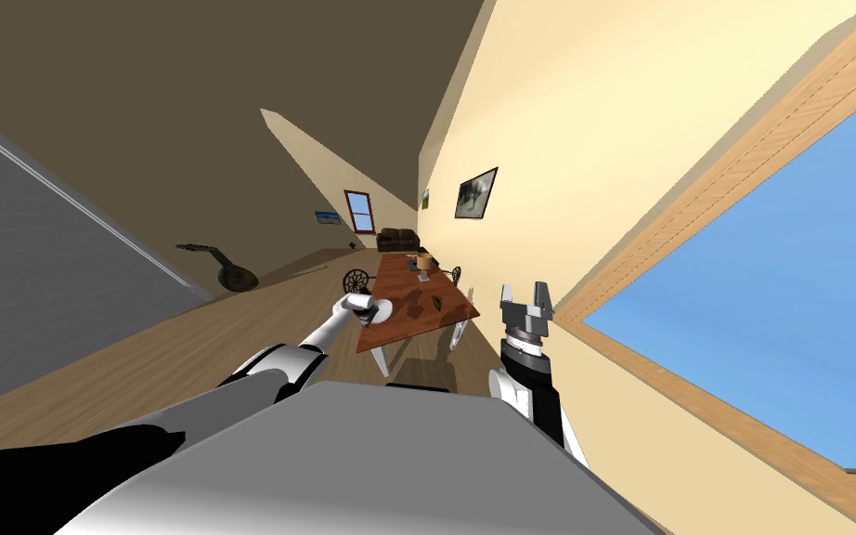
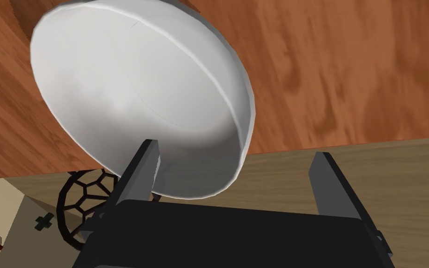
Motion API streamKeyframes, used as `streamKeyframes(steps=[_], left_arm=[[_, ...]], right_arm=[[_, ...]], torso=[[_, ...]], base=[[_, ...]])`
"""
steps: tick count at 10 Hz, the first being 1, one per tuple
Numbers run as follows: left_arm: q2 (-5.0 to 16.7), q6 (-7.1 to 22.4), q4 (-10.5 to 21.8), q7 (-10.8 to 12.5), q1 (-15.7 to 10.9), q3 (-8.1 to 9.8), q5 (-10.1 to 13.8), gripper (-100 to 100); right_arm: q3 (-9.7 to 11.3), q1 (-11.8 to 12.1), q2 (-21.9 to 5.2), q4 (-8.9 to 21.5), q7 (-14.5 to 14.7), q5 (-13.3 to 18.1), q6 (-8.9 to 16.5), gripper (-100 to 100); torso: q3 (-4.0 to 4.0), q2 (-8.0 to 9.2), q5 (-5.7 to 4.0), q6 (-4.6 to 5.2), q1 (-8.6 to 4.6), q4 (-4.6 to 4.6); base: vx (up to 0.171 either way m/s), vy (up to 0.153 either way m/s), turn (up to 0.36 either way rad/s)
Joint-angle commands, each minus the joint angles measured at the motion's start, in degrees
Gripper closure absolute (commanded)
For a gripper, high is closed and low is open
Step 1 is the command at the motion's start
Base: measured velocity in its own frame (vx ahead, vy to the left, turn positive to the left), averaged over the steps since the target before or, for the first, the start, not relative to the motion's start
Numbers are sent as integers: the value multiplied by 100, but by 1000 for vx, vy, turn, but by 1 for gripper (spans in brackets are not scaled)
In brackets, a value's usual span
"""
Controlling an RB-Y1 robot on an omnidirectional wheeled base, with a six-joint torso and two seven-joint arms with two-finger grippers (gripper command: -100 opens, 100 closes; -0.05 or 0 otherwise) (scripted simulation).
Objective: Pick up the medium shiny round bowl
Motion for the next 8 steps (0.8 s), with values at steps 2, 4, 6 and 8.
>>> streamKeyframes(steps=[2, 4, 6, 8], left_arm=[[146, 404, 268, 2, -158, -9, 41, -100], [235, 599, 420, -5, -230, -16, 69, -100], [216, 552, 356, -6, -194, -11, 65, 0], [130, 303, 517, -3, -113, -19, 4, -100]], right_arm=[[0, 0, 0, 0, 0, 0, 0, 0], [0, 0, 0, 0, 0, 0, 0, 0], [0, 0, 0, 0, 0, 0, 0, 0], [0, 0, 0, 0, 0, 0, 0, 0]], torso=[[1, 1, 0, 0, -1, 0], [2, 4, -1, -1, -3, 1], [7, 14, 1, -1, 3, 2], [10, 18, 3, -1, 9, 3]], base=[[51, -20, -39], [42, -15, -23], [8, -1, -1], [24, 19, -21]])
